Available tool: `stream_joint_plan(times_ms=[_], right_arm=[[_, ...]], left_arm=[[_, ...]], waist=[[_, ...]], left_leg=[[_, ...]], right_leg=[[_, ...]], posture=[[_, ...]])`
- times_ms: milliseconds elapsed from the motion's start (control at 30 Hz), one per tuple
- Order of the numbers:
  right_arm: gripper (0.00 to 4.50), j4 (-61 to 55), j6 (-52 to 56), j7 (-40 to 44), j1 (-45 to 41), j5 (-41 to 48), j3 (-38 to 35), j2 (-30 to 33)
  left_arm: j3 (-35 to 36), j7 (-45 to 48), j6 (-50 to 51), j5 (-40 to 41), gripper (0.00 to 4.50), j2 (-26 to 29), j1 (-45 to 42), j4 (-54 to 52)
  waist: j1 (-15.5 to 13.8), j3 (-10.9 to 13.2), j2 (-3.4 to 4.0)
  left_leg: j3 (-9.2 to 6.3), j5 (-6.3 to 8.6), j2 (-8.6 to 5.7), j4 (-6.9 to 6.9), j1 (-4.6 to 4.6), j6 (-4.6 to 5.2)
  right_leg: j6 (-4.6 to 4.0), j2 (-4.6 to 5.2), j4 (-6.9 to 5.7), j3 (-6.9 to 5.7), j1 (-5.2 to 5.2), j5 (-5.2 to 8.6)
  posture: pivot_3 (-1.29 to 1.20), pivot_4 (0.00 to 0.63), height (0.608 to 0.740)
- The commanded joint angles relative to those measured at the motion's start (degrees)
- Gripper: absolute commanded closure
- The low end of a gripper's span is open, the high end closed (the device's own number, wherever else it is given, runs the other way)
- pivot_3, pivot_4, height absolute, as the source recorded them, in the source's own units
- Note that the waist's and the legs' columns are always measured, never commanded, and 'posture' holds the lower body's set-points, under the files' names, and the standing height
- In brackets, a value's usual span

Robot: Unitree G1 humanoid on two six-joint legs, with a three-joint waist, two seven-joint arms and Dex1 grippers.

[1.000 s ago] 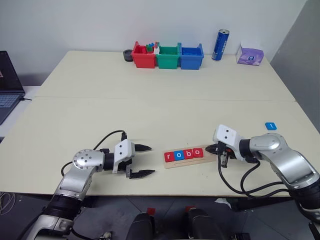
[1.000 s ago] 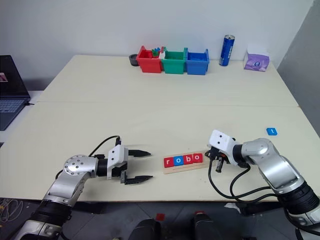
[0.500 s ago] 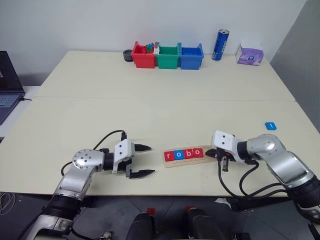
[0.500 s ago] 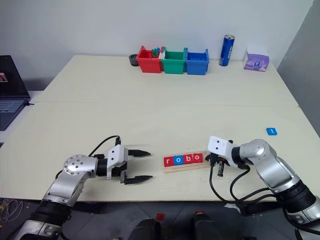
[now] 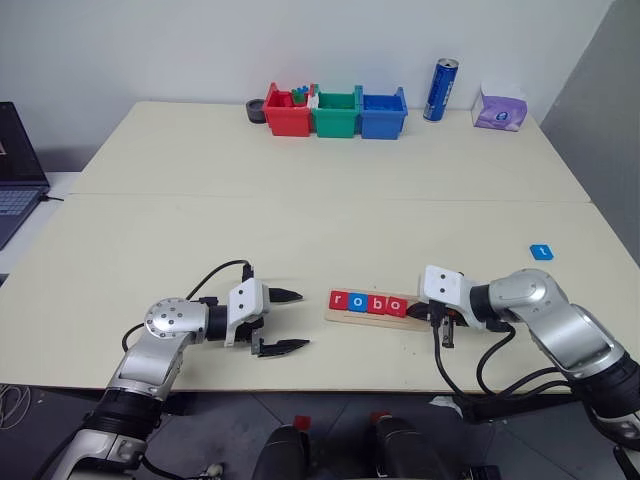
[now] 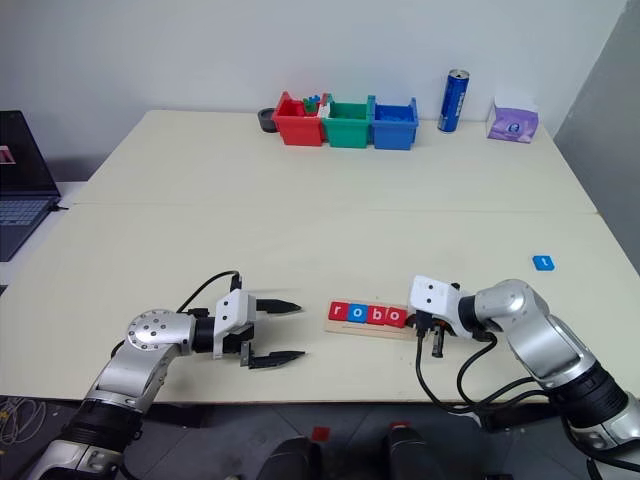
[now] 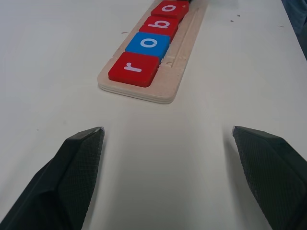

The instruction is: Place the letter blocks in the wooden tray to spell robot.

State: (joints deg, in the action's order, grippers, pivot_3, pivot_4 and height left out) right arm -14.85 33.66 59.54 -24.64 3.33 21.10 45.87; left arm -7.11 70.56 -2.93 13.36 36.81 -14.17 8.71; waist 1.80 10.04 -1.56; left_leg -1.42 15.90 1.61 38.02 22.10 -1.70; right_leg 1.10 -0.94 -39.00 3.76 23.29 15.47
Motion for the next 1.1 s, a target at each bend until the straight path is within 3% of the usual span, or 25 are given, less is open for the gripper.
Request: stream_joint_plan(times_ms=[33, 367, 600, 700, 867, 1033, 1100], right_arm=[[4.48, -0.4, -0.6, -0.2, -1.8, -0.7, -0.7, -0.3], [4.48, 0.6, -2.1, 0.3, -2.7, -2.0, -0.4, -0.8], [4.48, -4.8, 1.3, -1.5, -0.8, 2.9, -7.7, -1.6], [3.94, -7.4, 5.6, -8.0, 3.0, 6.0, -17.0, -4.5], [2.24, -8.2, 8.1, -19.7, 10.7, 6.7, -30.7, -10.0], [0.38, -0.9, 5.5, -31.4, 10.7, 6.5, -41.8, -15.3], [0.03, 5.0, 2.0, -35.9, 8.7, 5.6, -44.3, -15.7]], left_arm=[[0.7, -0.2, 0.1, 0.4, 0.0, 0.6, -0.5, -2.2], [0.6, -0.6, 1.6, 0.4, 0.0, 0.4, -0.8, -3.7], [1.1, -1.1, 2.8, 1.3, 0.0, 0.3, 0.1, -5.1], [1.4, -1.5, 3.5, 1.9, 0.0, 0.2, 0.5, -5.8], [1.7, -1.8, 4.0, 2.4, 0.0, 0.2, 1.1, -6.7], [1.6, -1.6, 4.0, 2.7, 0.0, 0.1, 1.0, -6.6], [1.4, -1.5, 3.8, 2.7, 0.0, -0.2, 0.5, -6.3]], waist=[[0.0, 0.0, 0.0], [0.0, 0.0, 0.0], [0.0, 0.0, 0.0], [-0.1, 0.0, 0.0], [-0.3, 0.0, -0.02], [0.0, 0.0, 0.01], [0.0, 0.0, 0.01]], left_leg=[[0.0, 0.0, 0.0, 0.0, 0.0, 0.0], [0.0, 0.0, 0.0, 0.0, 0.0, 0.0], [-0.02, 0.0, 0.0, 0.0, 0.01, 0.0], [-0.05, 0.0, 0.01, -0.01, 0.03, 0.0], [-0.03, 0.0, -0.03, 0.0, 0.06, -0.01], [0.03, 0.0, -0.02, 0.0, -0.02, -0.01], [0.1, 0.0, -0.03, -0.01, -0.05, -0.01]], right_leg=[[0.0, 0.0, 0.0, 0.0, 0.0, 0.0], [0.0, 0.0, 0.0, 0.0, 0.0, 0.0], [0.0, 0.0, 0.0, 0.0, 0.0, 0.0], [0.0, 0.0, 0.0, -0.02, 0.0, 0.0], [0.0, 0.03, 0.0, -0.01, -0.02, 0.0], [0.02, 0.01, -0.03, 0.09, -0.01, 0.01], [0.01, 0.0, -0.03, 0.12, -0.02, 0.01]], posture=[[0.0, 0.15, 0.74], [0.0, 0.15, 0.74], [0.0, 0.15, 0.74], [0.0, 0.15, 0.74], [0.0, 0.15, 0.74], [0.0, 0.15, 0.74], [0.0, 0.15, 0.74]])
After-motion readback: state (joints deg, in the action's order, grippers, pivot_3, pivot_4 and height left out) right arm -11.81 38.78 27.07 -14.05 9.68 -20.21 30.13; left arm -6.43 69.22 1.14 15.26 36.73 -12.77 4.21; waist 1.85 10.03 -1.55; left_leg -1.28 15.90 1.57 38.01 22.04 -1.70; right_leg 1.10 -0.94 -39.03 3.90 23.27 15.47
